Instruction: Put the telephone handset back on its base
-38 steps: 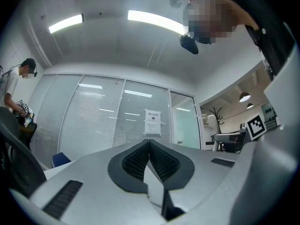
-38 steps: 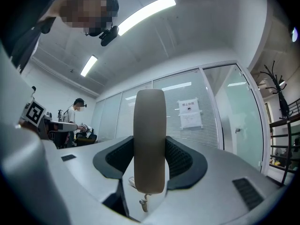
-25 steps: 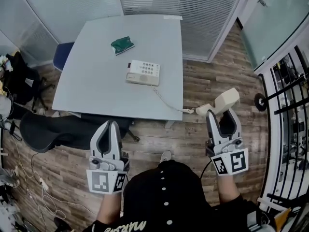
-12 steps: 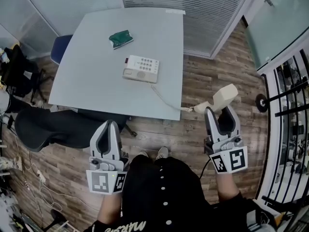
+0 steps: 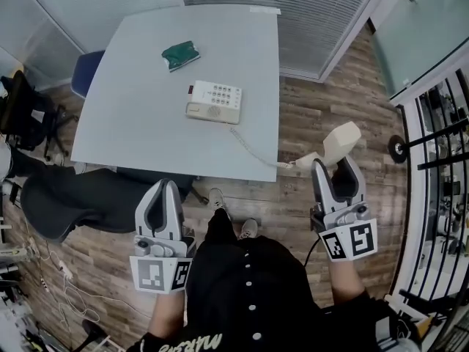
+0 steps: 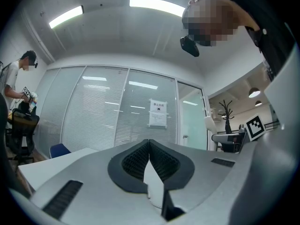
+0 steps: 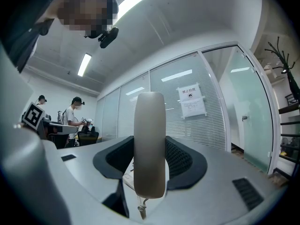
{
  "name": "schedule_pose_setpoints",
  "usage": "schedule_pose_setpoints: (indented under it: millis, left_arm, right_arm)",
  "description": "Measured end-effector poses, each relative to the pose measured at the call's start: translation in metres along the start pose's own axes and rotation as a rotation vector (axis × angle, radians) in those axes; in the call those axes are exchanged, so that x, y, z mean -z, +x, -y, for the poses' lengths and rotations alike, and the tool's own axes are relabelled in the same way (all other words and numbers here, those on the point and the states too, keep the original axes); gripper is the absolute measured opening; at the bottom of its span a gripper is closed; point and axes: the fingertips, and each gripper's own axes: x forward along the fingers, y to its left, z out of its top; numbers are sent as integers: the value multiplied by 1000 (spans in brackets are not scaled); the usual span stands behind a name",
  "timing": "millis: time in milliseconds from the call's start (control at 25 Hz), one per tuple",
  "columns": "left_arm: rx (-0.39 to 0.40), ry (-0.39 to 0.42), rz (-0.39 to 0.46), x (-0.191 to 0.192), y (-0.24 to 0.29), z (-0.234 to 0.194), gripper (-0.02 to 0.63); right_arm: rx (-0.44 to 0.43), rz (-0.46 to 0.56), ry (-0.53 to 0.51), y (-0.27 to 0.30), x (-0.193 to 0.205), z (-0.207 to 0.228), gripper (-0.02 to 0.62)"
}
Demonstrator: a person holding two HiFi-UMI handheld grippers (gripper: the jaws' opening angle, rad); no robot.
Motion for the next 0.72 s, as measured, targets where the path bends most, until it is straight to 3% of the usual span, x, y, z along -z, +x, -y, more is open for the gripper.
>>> schedule_pose_setpoints:
  millis: [320,720]
  left_arm:
    - [18,-1,25,-9,34,-33,17]
    - [38,-12,20,-7,77,-67,17]
  right_arm:
    - [29,18,-21,41,-7,-1,219]
    - [-3,15,-8,101,-3,-19,209]
